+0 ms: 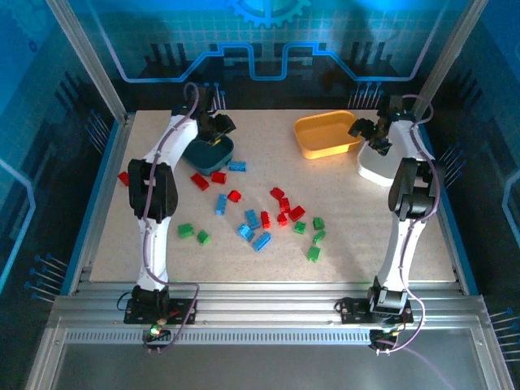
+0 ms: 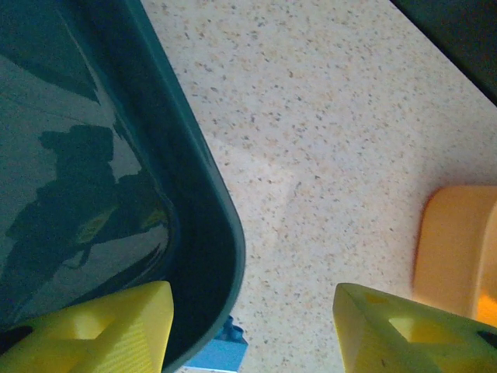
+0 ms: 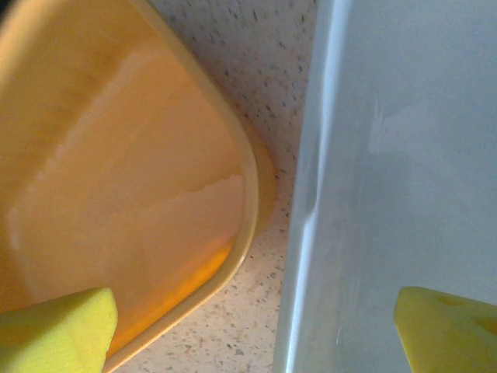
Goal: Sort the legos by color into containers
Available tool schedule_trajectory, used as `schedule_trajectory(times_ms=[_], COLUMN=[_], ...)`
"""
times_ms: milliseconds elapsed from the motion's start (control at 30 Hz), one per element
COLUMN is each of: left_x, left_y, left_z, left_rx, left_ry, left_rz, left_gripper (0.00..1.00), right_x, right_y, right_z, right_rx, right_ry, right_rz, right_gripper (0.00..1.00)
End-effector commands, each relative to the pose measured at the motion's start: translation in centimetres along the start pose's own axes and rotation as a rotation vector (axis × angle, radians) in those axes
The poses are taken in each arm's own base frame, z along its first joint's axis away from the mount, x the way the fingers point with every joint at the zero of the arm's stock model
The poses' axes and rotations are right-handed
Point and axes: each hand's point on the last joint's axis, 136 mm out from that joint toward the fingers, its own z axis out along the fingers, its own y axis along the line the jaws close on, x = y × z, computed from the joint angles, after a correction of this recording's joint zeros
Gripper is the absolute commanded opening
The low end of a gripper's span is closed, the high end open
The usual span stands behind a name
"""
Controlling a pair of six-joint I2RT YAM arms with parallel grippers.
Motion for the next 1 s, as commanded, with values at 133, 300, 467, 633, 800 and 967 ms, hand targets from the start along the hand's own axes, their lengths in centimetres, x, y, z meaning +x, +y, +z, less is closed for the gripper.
schedule_trajectory(times_ms=[133, 300, 467, 633, 800, 967], left_x=[0.3, 0.6, 0.9, 1.3, 2.3, 3.1], left_y=[1.8, 0.5, 1.2, 1.3, -0.6, -2.2], left_z=[1.6, 3.3, 4.6, 5.5, 6.0, 6.1], left_rx=[-0.087, -0.005, -0.035, -0.021, 0.08, 0.102], left_ry=[0.019, 0.053, 0.084, 0.103, 0.144, 0.144], left_rz=[0.026, 0.06, 0.117, 0.159, 0.22, 0.319], left_gripper=[0.6, 0.61, 0.59, 0.57, 0.57, 0.57], right_x=[2.0, 2.8, 3.8, 4.4, 4.7, 5.4], right_y=[1.2, 1.6, 1.6, 2.0, 2.7, 4.3], right_z=[2.3, 3.2, 4.0, 4.1, 3.9, 4.1], right_rx=[0.049, 0.053, 0.063, 0.07, 0.044, 0.03], right_ry=[0.059, 0.069, 0.073, 0.069, 0.065, 0.063], right_rz=[-0.013, -0.019, -0.012, -0.021, -0.033, -0.077], right_gripper=[0.93, 0.91, 0.83, 0.73, 0.58, 0.51])
